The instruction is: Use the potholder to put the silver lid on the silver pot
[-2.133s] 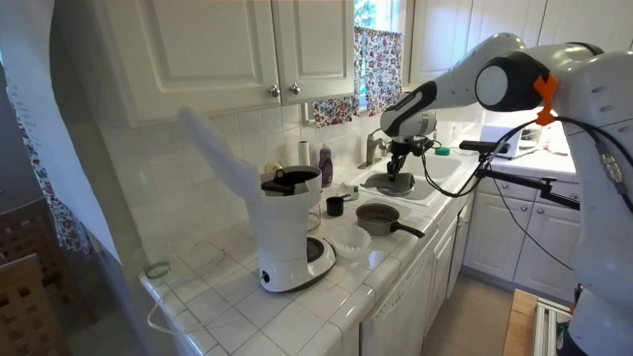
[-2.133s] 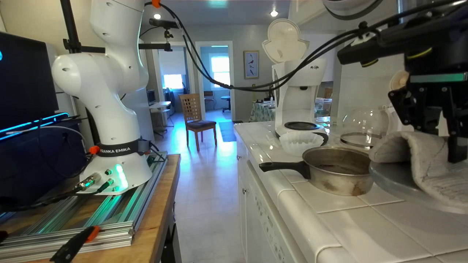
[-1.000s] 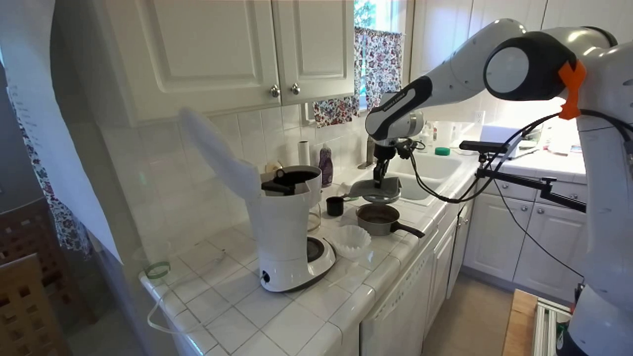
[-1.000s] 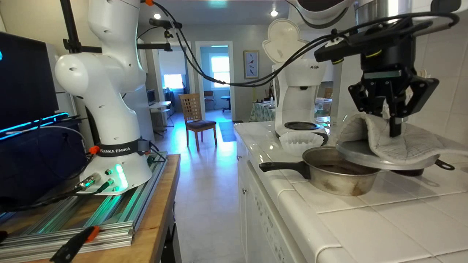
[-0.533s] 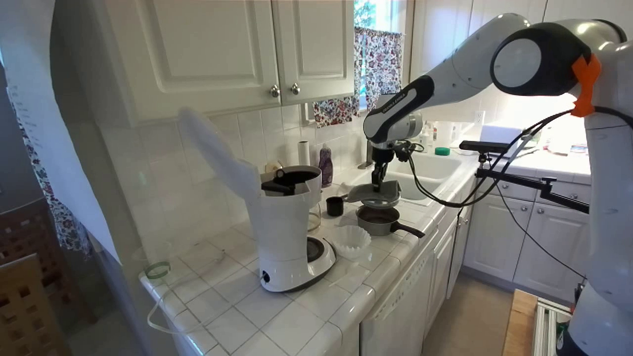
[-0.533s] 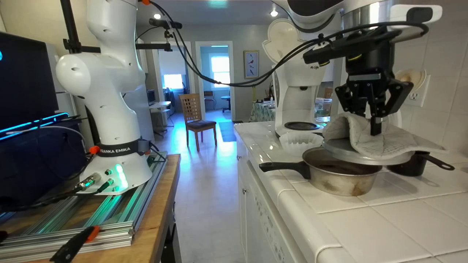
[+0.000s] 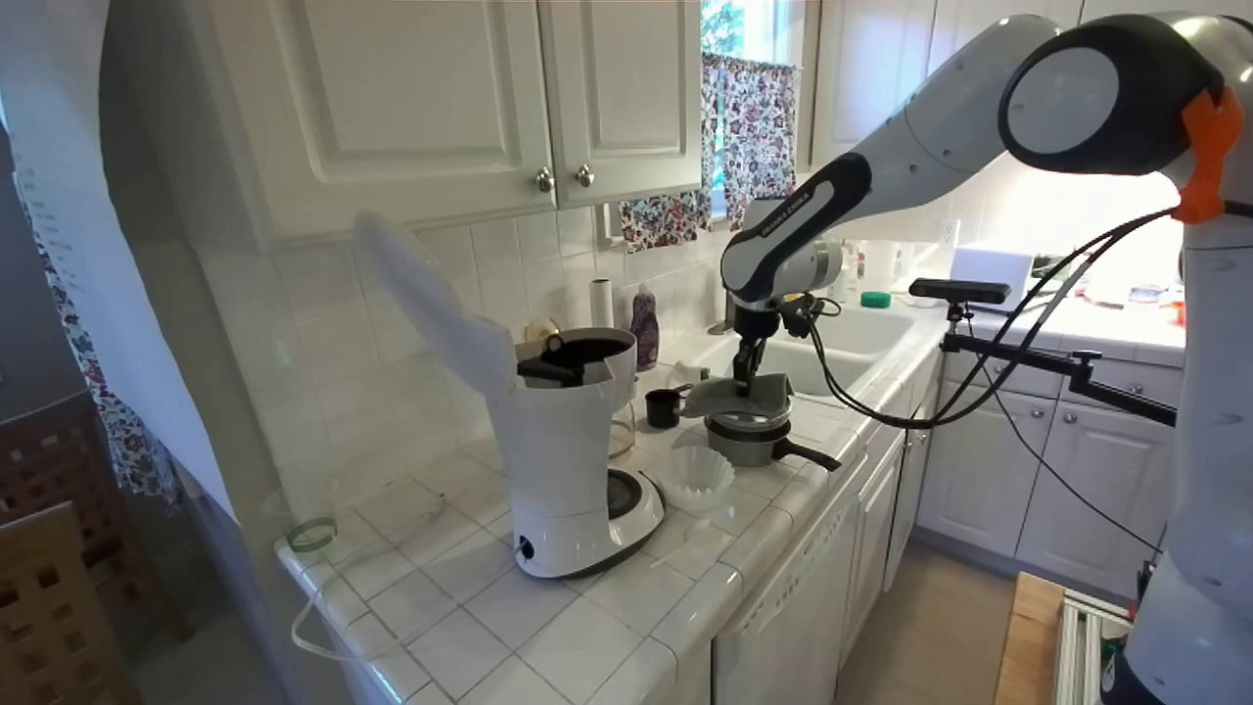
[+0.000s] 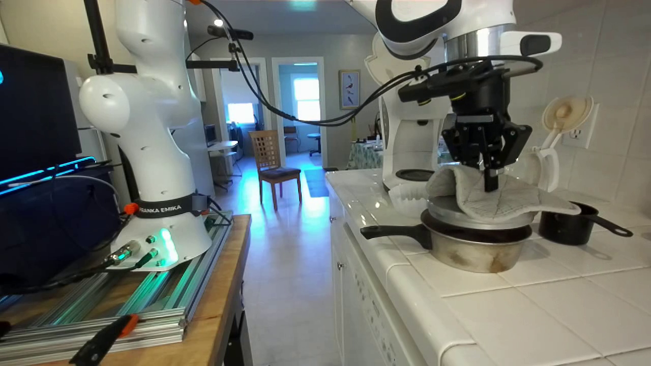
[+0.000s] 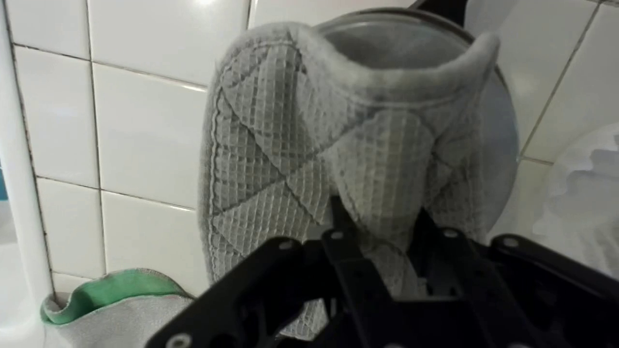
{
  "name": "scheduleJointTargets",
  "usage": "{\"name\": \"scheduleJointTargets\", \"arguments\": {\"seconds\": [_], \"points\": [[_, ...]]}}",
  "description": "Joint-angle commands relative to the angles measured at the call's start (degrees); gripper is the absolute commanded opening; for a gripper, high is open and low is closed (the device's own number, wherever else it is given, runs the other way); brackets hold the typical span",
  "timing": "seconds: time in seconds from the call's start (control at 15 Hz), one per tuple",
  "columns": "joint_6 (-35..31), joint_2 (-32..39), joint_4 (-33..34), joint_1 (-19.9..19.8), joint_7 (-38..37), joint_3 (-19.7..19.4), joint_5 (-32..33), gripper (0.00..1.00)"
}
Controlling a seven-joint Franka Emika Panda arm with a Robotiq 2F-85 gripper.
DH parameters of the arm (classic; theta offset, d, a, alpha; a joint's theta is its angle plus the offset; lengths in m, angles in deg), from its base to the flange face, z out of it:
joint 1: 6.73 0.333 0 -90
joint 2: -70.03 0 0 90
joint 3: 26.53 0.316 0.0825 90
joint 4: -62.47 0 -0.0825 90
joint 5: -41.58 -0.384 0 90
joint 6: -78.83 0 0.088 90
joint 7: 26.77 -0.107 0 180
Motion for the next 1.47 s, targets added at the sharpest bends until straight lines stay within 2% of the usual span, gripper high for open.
{"name": "scheduleJointTargets", "arguments": {"seconds": [0.0,0.67,1.4], "points": [[-5.3,-3.6,-5.8,0.4,-0.3,0.9,0.3,0.08],[-11.1,-6.1,-10.5,0.4,-0.1,1.0,0.2,0.08],[-11.2,-4.8,-9.1,-0.2,0.9,1.1,-1.0,0.08]]}}
